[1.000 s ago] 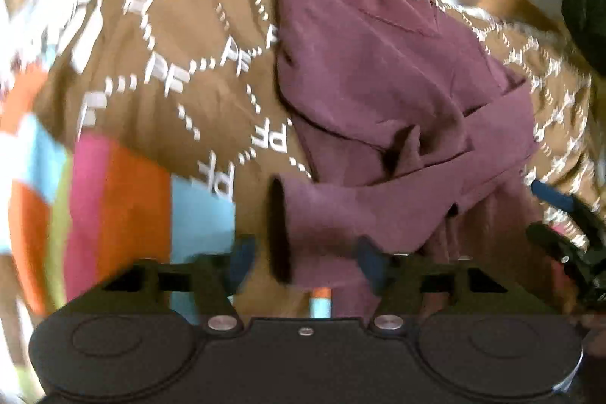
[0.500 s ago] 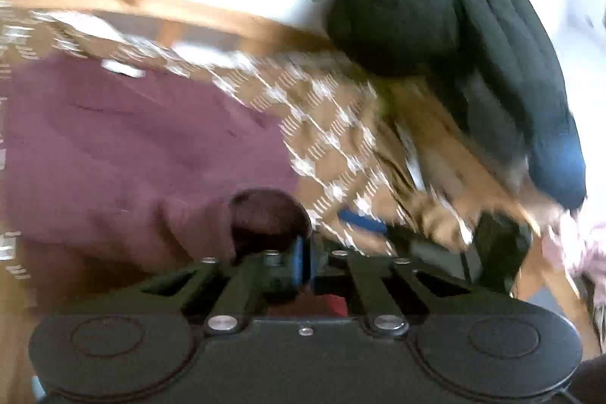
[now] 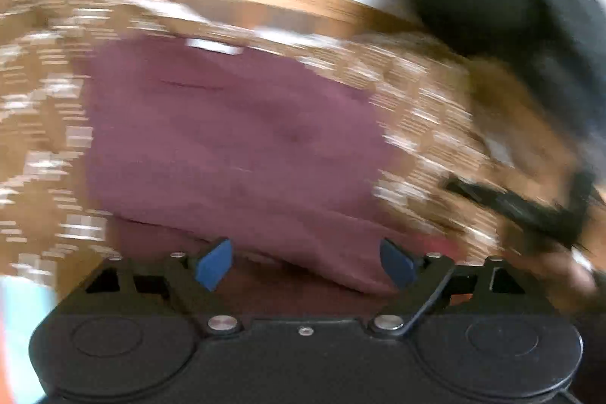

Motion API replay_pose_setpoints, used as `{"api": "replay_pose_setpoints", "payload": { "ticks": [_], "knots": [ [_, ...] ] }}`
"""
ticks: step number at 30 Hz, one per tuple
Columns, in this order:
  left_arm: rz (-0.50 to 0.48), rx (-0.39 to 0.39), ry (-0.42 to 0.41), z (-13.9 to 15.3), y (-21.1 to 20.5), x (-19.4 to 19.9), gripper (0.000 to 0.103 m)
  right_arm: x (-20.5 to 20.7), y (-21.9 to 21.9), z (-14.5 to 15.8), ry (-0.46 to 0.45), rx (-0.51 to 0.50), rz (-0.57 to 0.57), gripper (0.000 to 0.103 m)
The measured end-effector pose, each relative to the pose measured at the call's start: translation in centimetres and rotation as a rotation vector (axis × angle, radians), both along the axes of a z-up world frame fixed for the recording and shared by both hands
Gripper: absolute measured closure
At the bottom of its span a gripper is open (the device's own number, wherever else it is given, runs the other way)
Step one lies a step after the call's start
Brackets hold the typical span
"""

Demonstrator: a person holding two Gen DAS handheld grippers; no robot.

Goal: Fold small clothes

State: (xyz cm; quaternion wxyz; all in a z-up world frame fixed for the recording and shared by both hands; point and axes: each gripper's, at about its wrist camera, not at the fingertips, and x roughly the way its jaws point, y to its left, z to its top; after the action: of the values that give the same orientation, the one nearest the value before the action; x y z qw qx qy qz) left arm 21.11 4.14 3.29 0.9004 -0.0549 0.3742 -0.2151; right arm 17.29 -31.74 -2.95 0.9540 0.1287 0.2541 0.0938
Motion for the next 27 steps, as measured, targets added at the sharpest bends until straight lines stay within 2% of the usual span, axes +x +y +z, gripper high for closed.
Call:
{"api": "replay_pose_setpoints", "payload": {
  "ticks": [2,4,7,9,10,11,12,13,14,17,20,22,25,26,27],
  "knots": [
    [0.176,0.064,-0.008,-1.0,2.2,2.5,0.013,0.4,1.8,-0.6,0.022,-0.035,0.079,0.013],
    [0.321,0.146,-0.016,-1.9,3.9,5.2,0.021,0.8,3.6,-1.4,0.05,-0.076,0.137,0.023],
    [0.379,0.206,-0.045,-2.2,5.4,8.5,0.025,1.2,4.9,-2.1,0.078,-0.105,0.189,0.031],
    [0.356,0.168,-0.022,-2.6,5.8,10.6,0.028,1.2,5.6,-2.8,0.099,-0.121,0.22,0.036],
    [0.339,0.16,-0.017,-2.8,5.7,11.4,0.038,1.3,5.8,-3.0,0.109,-0.129,0.23,0.037],
    [0.33,0.172,-0.013,-2.9,5.5,12.0,0.045,1.4,5.9,-3.3,0.117,-0.129,0.238,0.044],
    [0.319,0.199,-0.004,-3.1,5.1,12.6,0.077,1.3,6.1,-3.5,0.122,-0.128,0.248,0.063],
    [0.328,0.236,0.004,-3.4,4.8,13.1,0.098,1.3,6.3,-3.7,0.119,-0.135,0.257,0.075],
    [0.382,0.261,-0.014,-3.4,4.4,13.0,0.102,1.2,6.6,-3.7,0.11,-0.147,0.26,0.088],
    [0.493,0.157,-0.138,-2.2,6.3,11.6,0.103,0.7,7.4,-3.3,0.029,-0.162,0.265,0.094],
    [0.583,0.151,-0.219,-1.6,8.3,10.2,0.103,1.0,8.2,-2.5,-0.036,-0.13,0.287,0.095],
    [0.586,0.147,-0.206,-2.2,9.8,10.2,0.102,1.6,9.0,-2.7,-0.041,-0.144,0.311,0.095],
    [0.553,0.17,-0.111,-3.9,11.1,11.4,0.099,3.1,9.7,-4.0,0.044,-0.161,0.34,0.095],
    [0.546,0.158,-0.105,-3.9,11.0,11.3,0.096,3.3,9.4,-4.4,0.073,-0.139,0.34,0.095],
    [0.551,0.147,-0.123,-3.7,11.0,10.9,0.083,3.4,9.1,-4.4,0.084,-0.113,0.341,0.094]
  ]
}}
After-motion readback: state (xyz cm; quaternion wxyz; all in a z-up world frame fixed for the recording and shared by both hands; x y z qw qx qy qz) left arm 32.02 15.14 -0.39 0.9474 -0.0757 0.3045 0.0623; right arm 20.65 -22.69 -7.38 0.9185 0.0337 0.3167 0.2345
